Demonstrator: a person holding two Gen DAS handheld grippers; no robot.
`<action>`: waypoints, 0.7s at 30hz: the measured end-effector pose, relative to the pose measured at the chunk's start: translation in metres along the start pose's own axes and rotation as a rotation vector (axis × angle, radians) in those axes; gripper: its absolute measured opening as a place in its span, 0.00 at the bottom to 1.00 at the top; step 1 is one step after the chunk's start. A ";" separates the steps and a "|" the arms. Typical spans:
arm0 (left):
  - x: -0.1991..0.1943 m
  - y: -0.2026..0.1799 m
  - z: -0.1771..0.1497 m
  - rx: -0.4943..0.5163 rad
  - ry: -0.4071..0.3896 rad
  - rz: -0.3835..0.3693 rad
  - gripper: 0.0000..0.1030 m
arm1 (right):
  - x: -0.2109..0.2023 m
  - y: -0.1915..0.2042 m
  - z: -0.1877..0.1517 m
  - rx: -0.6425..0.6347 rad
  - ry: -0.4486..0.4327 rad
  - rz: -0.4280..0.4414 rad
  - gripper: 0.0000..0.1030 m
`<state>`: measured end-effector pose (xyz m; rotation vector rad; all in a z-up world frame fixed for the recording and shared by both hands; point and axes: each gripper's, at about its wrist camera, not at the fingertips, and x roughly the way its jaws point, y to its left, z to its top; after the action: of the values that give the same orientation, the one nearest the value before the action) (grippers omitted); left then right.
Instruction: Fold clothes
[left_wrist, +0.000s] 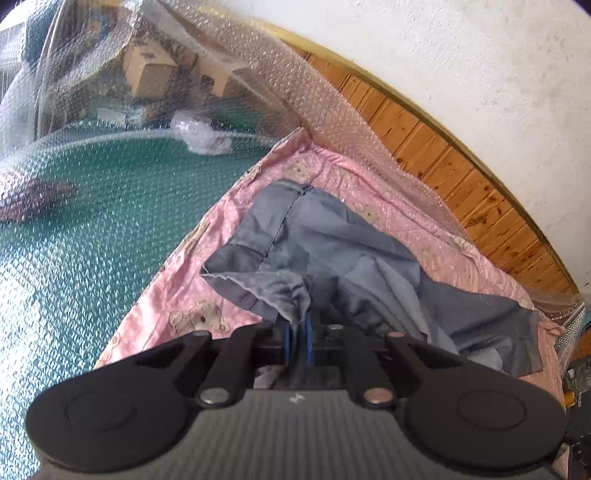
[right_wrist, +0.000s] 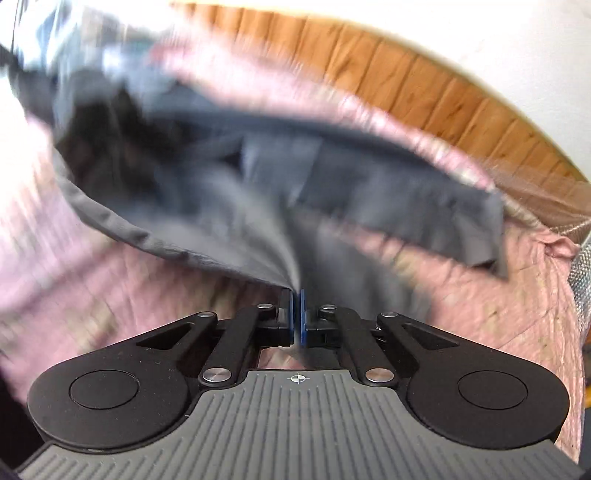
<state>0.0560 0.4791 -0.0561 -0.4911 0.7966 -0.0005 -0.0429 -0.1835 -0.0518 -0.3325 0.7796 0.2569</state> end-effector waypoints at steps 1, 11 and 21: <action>-0.005 -0.002 0.007 -0.004 -0.020 -0.007 0.08 | -0.021 -0.021 0.015 0.033 -0.042 0.003 0.00; 0.083 -0.021 0.038 0.118 0.157 0.176 0.09 | 0.109 -0.243 0.025 0.620 0.325 -0.329 0.30; 0.030 0.014 -0.032 -0.051 0.153 0.135 0.18 | 0.002 -0.037 -0.096 0.818 0.286 0.105 0.56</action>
<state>0.0528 0.4730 -0.1016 -0.4886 0.9804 0.1083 -0.0906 -0.2544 -0.1095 0.4556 1.1151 -0.0278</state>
